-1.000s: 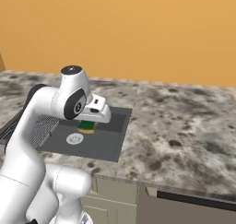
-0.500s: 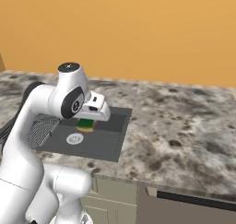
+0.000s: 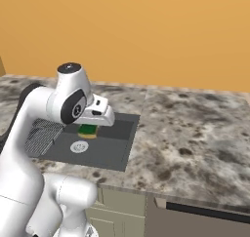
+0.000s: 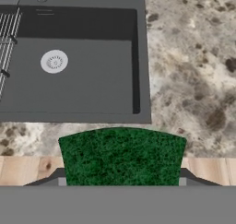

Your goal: Pick up the bar soap and sponge from the sink, and place them back in the cabinet, and close the cabinet doors.

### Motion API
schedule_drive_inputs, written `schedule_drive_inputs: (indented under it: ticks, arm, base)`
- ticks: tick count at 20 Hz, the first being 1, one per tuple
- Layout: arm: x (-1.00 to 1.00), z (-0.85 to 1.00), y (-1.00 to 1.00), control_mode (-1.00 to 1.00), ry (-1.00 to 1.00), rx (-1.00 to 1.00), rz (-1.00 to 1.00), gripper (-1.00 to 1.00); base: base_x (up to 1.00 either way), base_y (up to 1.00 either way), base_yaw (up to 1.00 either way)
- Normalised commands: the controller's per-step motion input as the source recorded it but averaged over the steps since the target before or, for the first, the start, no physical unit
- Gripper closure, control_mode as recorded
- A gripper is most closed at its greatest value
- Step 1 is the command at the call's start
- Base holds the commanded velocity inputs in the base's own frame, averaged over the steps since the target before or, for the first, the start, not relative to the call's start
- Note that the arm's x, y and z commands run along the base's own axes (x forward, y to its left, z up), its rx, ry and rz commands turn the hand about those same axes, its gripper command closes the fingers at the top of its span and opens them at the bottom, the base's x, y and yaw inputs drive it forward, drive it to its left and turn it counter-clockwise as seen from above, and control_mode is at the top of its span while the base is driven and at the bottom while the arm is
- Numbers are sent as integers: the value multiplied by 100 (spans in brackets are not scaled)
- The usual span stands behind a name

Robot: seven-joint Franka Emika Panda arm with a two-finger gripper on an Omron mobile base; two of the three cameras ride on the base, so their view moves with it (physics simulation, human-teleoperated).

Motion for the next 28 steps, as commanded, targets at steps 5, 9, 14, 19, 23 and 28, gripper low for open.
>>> schedule_drive_inputs:
  ticks: [5, 9, 14, 19, 23, 28]
  arm:
    - [-20, 6, 8, -100, 0, 0, 4, 100]
    - [-18, 0, 7, -100, 0, 0, 2, 100]
    - [-1, 0, 0, 100, 0, 0, 0, 100]
    - [0, 0, 0, 100, 0, 0, 0, 100]
    - [0, 0, 0, 100, 0, 0, 0, 100]
    - [0, 0, 0, 100, 0, 0, 0, 100]
  base:
    - [0, 0, 0]
    - [0, 0, 0]
    - [0, -1, -1]
    - [0, -23, -17]
    - [-10, -46, -36]
    - [-21, -57, -46]
